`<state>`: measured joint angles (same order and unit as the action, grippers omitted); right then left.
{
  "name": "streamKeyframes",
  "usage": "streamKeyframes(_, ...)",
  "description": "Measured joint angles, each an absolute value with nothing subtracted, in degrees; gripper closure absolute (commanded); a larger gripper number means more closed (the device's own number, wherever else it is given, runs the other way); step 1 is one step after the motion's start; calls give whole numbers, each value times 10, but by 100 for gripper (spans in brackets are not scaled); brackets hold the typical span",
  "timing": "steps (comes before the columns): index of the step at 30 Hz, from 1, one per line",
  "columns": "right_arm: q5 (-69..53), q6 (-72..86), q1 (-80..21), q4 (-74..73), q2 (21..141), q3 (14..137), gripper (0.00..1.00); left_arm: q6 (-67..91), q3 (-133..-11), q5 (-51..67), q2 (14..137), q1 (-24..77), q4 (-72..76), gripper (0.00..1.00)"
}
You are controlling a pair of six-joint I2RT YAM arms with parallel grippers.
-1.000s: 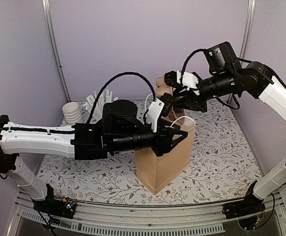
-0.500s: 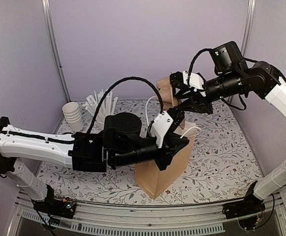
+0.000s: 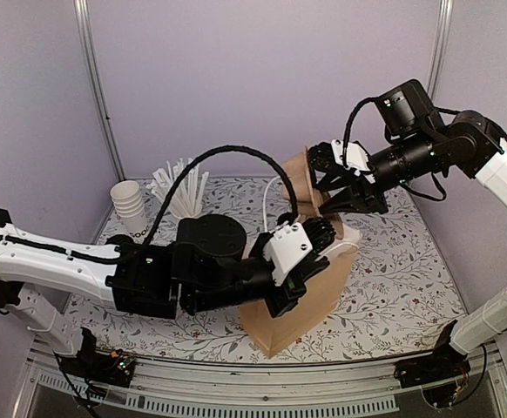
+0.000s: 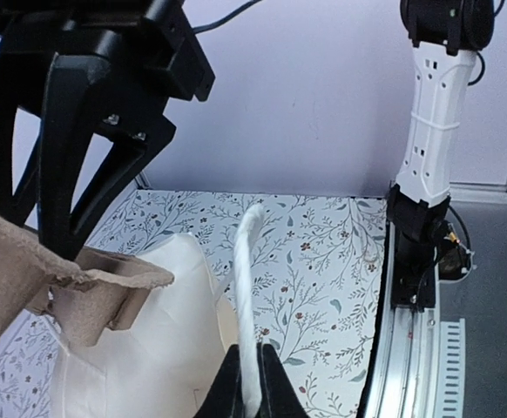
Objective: Pack the takeout coffee
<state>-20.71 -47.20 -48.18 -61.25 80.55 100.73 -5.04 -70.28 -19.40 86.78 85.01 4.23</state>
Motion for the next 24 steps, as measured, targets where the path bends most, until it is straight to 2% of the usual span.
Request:
streamKeyframes(14,-285,-485,-503,-702,828,1084,65,-178,-773,-253,895,886,-62,94)
streamKeyframes(24,-319,-485,-503,-725,830,1118,65,-220,-778,-279,897,896,-84,94)
